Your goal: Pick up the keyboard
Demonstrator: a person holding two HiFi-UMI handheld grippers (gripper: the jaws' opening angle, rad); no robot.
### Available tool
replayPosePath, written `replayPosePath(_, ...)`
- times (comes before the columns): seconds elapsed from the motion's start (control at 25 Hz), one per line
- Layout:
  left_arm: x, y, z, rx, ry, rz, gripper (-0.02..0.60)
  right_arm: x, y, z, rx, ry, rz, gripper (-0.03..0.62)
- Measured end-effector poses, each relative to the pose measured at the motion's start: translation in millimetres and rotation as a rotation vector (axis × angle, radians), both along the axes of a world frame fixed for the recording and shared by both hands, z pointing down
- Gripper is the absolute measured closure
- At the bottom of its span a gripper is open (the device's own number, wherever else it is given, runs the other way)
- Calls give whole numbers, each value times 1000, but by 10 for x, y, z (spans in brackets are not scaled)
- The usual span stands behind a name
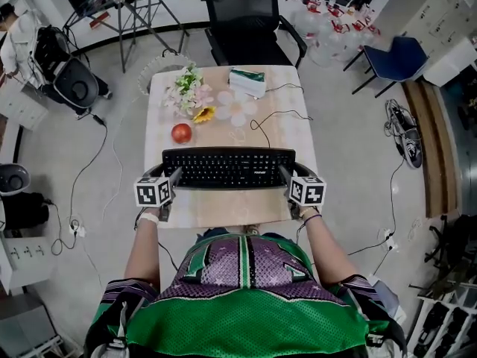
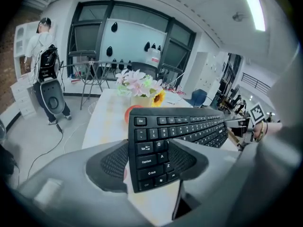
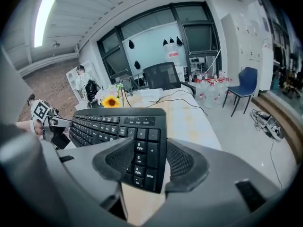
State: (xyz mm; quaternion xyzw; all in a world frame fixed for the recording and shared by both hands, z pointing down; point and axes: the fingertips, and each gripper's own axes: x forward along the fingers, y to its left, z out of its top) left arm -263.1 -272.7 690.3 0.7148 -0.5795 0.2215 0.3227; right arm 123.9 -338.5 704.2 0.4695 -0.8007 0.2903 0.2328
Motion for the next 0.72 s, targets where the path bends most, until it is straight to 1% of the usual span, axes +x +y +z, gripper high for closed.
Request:
replayPosePath(0.12, 7, -82, -223, 42, -17, 5, 310, 2, -65, -189, 40, -11, 4, 388)
replayPosePath(0.4, 22, -292, -835, 170, -53, 11, 310, 15, -248, -721, 152, -41, 13, 387)
replayPosePath(0.6, 55, -435, -1260, 256, -56, 4, 310, 51, -391, -1103, 227, -67, 13, 388)
replayPosePath(0.72, 71, -499, -1471, 292, -63, 5, 310, 63, -469, -1327, 271, -72, 12, 388)
